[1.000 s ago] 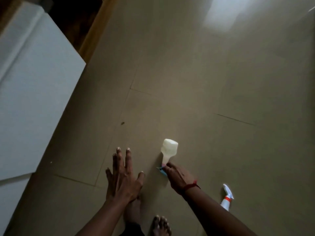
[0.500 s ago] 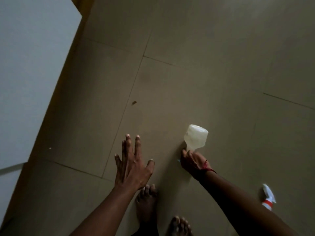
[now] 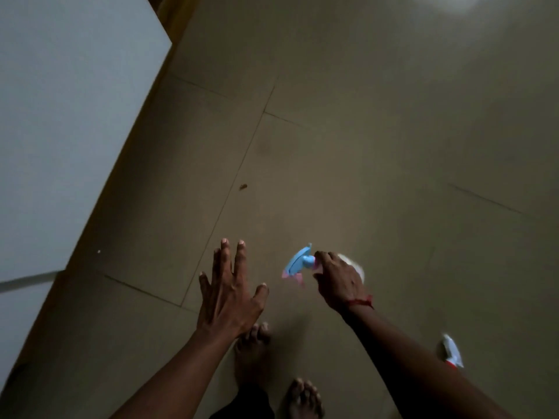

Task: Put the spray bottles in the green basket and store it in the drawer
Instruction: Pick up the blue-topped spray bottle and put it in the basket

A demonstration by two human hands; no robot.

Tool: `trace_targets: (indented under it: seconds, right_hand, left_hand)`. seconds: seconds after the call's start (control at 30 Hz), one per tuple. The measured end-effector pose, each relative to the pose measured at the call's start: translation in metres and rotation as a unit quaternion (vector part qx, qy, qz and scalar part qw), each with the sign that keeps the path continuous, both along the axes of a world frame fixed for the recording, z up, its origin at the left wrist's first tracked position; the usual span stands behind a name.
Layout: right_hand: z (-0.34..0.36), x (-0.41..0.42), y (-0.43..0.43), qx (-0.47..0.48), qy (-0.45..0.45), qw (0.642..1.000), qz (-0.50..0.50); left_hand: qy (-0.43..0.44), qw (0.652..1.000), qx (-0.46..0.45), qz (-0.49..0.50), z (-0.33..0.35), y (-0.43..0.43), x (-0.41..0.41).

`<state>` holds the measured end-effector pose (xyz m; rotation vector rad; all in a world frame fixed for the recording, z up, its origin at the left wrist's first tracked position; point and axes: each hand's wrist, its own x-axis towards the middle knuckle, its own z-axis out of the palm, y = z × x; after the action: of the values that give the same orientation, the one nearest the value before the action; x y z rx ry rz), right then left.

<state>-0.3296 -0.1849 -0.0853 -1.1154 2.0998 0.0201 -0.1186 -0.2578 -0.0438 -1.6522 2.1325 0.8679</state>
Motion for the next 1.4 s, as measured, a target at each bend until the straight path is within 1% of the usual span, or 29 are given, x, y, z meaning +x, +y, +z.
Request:
trace_targets:
  seconds: [0.07, 0.13, 0.23, 0.3, 0.37, 0.47, 0.57, 0.67, 0.77, 0.83, 0.97, 1.07, 1.2, 1.3, 1.4]
  right_hand:
    - [0.031, 0.004, 0.007, -0.026, -0.047, 0.992, -0.114]
    - [0.065, 0.009, 0.011, -0.046, -0.091, 0.970, -0.219]
    - [0.120, 0.013, 0.015, -0.091, -0.141, 0.933, -0.317]
    - [0.163, 0.017, 0.016, -0.119, -0.180, 0.912, -0.349]
    - [0.202, 0.022, 0.017, -0.136, -0.199, 0.901, -0.362]
    - [0.265, 0.031, 0.016, -0.154, -0.249, 0.879, -0.377]
    - [0.325, 0.046, 0.011, -0.168, -0.283, 0.876, -0.354]
    - [0.380, 0.073, 0.001, -0.174, -0.300, 0.885, -0.309]
    - [0.428, 0.119, -0.017, -0.181, -0.308, 0.900, -0.250]
    - [0.453, 0.154, -0.028, -0.181, -0.317, 0.906, -0.213]
    - [0.486, 0.252, -0.059, -0.180, -0.331, 0.919, -0.112]
    - [0.503, 0.338, -0.080, -0.186, -0.347, 0.919, -0.028]
    - [0.512, 0.456, -0.105, -0.203, -0.349, 0.912, 0.067]
    - [0.512, 0.542, -0.123, -0.216, -0.340, 0.909, 0.108]
    - [0.508, 0.613, -0.143, -0.216, -0.333, 0.910, 0.122]
  left_hand:
    - [-0.001, 1.000, -0.010, 0.011, 0.030, -0.002, -0.002]
    - [0.000, 1.000, -0.015, 0.018, 0.063, -0.005, -0.004]
    - [0.005, 0.999, -0.025, 0.020, 0.115, -0.008, -0.005]
    - [0.008, 0.999, -0.045, 0.017, 0.152, -0.010, -0.002]
    - [0.010, 0.997, -0.068, 0.019, 0.186, -0.009, 0.005]
    - [0.025, 0.995, -0.083, 0.047, 0.242, -0.008, 0.023]
    - [0.057, 0.991, -0.087, 0.090, 0.293, -0.006, 0.048]
    - [0.109, 0.978, -0.088, 0.154, 0.342, -0.003, 0.080]
    - [0.174, 0.947, -0.106, 0.247, 0.390, 0.000, 0.127]
    - [0.195, 0.927, -0.118, 0.297, 0.411, 0.001, 0.159]
    - [0.172, 0.899, -0.149, 0.374, 0.430, 0.006, 0.250]
    - [0.138, 0.901, -0.148, 0.385, 0.427, 0.018, 0.322]
    - [0.128, 0.873, -0.161, 0.442, 0.413, 0.035, 0.421]
    - [0.113, 0.853, -0.159, 0.484, 0.408, 0.043, 0.494]
    - [0.094, 0.832, -0.148, 0.526, 0.403, 0.049, 0.554]
